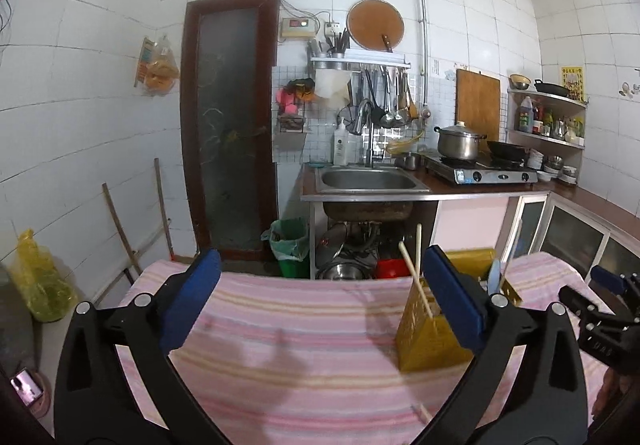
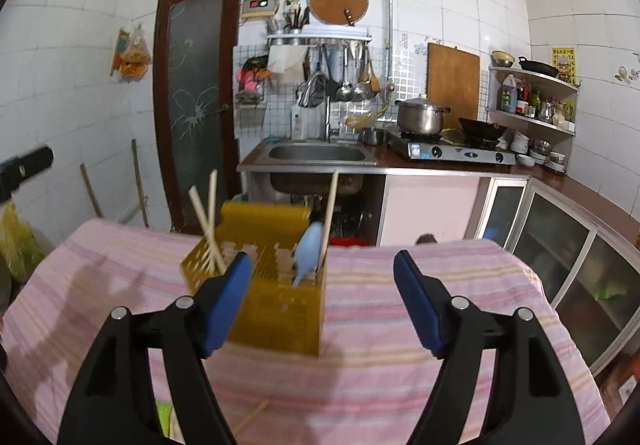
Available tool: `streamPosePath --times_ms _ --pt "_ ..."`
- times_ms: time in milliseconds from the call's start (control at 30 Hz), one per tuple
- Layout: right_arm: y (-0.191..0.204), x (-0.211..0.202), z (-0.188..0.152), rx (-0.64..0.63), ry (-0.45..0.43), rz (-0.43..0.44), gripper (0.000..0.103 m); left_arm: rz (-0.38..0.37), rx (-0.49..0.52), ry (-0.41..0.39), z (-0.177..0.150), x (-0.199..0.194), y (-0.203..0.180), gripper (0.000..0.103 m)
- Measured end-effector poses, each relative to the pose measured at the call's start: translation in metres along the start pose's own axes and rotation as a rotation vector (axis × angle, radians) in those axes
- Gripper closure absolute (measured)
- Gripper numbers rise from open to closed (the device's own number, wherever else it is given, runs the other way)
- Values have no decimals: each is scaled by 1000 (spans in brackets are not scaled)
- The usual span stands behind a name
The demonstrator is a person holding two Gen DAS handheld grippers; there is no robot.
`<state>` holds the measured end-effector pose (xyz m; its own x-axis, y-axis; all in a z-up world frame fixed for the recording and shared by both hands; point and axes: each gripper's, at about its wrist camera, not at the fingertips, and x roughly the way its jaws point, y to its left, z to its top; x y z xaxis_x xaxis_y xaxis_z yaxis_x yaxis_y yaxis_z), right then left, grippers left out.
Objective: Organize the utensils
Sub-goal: 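Open both tools to release the chopsticks in the holder, then grasp a wooden chopstick with the right tool while the left tool grasps the silver spoon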
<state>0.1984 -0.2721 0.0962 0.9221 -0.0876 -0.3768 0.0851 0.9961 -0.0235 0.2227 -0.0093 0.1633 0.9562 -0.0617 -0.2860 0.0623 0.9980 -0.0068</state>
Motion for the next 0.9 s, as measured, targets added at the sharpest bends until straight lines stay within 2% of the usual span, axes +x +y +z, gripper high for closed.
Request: streamPosePath --times_ms 200,400,533,733,900 --pt "18 -9 -46 -9 78 31 30 -1 -1 74 -39 -20 12 5" --pt "34 -6 -91 -15 156 54 30 8 -27 246 -109 -3 23 5" --pt "39 0 -113 -19 204 59 30 13 -39 324 -147 4 24 5" --pt "46 16 -123 -21 253 60 30 1 -13 401 -179 15 14 5" --pt "64 27 -123 -69 276 78 30 17 -17 431 -190 27 16 5"
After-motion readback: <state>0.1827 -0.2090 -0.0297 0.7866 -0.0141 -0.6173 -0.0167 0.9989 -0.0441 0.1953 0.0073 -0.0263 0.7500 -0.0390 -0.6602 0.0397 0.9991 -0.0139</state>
